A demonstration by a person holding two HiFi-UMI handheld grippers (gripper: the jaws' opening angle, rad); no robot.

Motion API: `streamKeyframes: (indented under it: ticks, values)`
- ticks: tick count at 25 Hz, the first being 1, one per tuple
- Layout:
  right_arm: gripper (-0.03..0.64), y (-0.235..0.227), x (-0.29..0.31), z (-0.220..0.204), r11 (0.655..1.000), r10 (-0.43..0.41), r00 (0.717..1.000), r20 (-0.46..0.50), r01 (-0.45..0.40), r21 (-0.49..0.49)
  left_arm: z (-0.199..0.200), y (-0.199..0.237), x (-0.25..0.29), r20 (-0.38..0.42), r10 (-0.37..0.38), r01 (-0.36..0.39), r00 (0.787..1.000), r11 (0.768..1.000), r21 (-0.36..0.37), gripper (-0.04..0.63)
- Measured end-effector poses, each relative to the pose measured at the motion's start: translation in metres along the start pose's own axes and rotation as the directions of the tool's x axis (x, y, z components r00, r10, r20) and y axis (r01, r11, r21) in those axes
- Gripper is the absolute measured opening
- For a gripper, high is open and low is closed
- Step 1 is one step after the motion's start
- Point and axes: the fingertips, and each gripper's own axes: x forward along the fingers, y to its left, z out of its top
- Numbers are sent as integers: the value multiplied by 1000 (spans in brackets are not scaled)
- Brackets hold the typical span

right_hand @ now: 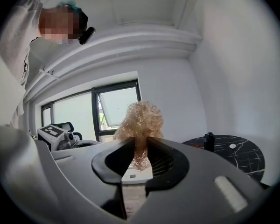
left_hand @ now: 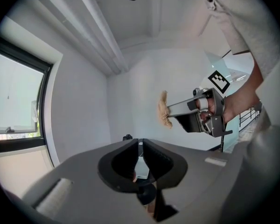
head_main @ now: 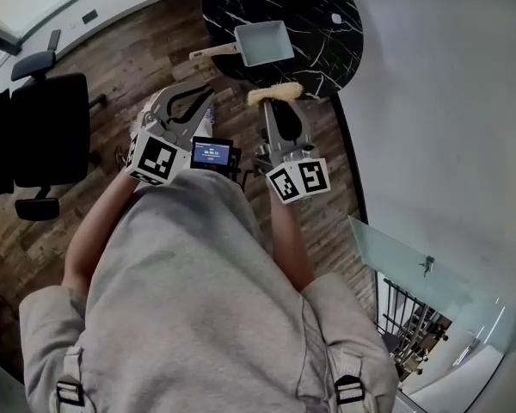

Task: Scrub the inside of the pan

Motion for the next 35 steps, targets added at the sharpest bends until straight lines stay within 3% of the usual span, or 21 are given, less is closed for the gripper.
streamKeyframes:
  ticks: [14, 35]
  values:
    - [104, 46, -27, -16, 999, 18, 1000, -11, -18, -51, 4, -22, -47, 9, 10, -11, 1000, 999, 33, 25]
    - [106, 40, -56, -37, 1000, -30, 999, -39, 29, -6, 4, -56, -62, 9, -20, 20, 1000, 999, 34, 21]
